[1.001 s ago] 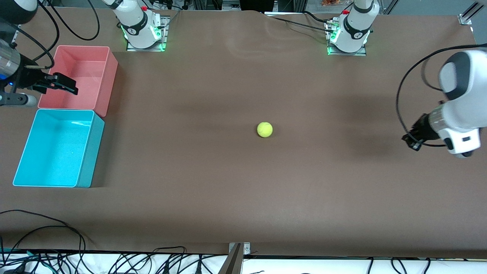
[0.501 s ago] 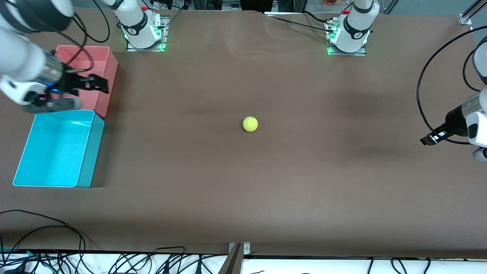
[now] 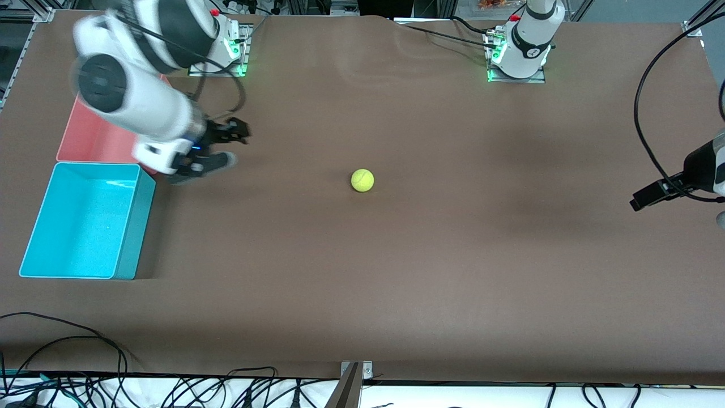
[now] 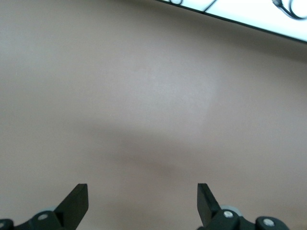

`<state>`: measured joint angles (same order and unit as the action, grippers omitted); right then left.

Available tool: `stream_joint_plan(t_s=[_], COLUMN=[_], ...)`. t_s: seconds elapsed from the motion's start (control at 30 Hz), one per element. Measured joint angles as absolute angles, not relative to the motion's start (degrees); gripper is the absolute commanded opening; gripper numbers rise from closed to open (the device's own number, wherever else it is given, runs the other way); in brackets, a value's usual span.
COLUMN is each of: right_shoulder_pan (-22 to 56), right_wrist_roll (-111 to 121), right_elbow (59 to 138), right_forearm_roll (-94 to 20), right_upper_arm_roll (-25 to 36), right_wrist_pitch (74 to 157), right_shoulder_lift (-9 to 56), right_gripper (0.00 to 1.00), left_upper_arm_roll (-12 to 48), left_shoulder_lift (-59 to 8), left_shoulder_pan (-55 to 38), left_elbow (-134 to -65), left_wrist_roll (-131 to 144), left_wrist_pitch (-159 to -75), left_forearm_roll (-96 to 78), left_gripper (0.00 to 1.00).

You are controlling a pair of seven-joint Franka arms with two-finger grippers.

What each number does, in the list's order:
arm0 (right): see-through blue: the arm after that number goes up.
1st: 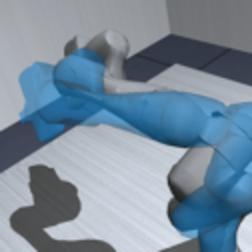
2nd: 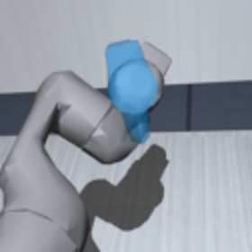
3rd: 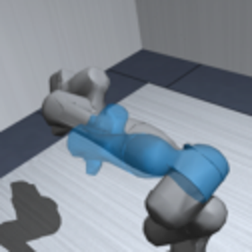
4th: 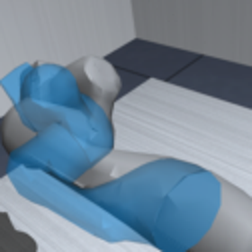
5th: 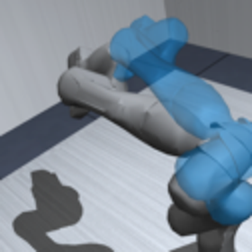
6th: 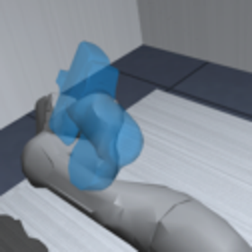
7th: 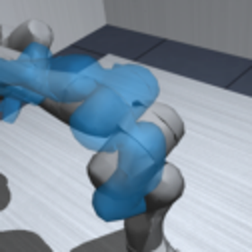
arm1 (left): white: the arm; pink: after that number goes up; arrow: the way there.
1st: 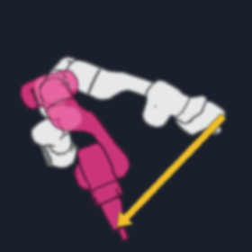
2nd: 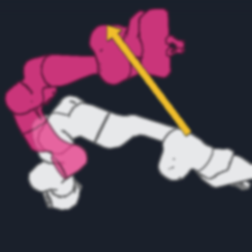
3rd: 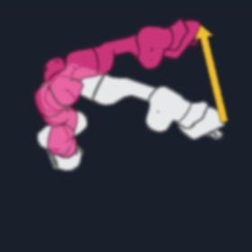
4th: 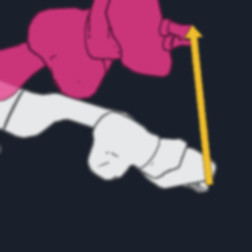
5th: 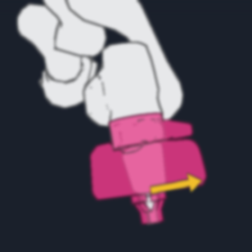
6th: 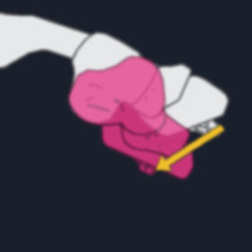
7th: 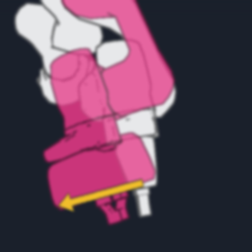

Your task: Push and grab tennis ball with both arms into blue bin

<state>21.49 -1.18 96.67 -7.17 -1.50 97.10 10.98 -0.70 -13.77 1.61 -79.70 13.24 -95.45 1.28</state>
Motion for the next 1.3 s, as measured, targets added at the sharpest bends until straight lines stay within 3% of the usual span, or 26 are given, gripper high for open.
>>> stream_joint_plan(t_s=[0.63,1.3], right_shoulder_pan=[32.5,41.7], right_wrist_roll=[-3.7,-13.8], right_elbow=[96.7,96.7], right_forearm_roll=[-10.8,-13.3], right_upper_arm_roll=[-1.5,-1.4], right_wrist_pitch=[117.9,132.9], right_shoulder_lift=[24.5,35.8], right_gripper=[1.0,1.0], left_upper_arm_roll=[-0.6,-0.7], left_shoulder_lift=[-13.8,-13.9], left_shoulder_pan=[1.6,1.4], left_elbow=[-77.2,-77.2], left_wrist_roll=[-3.6,-3.8], left_wrist_pitch=[-91.5,-90.8], left_forearm_roll=[0.5,0.5], left_gripper=[1.0,1.0])
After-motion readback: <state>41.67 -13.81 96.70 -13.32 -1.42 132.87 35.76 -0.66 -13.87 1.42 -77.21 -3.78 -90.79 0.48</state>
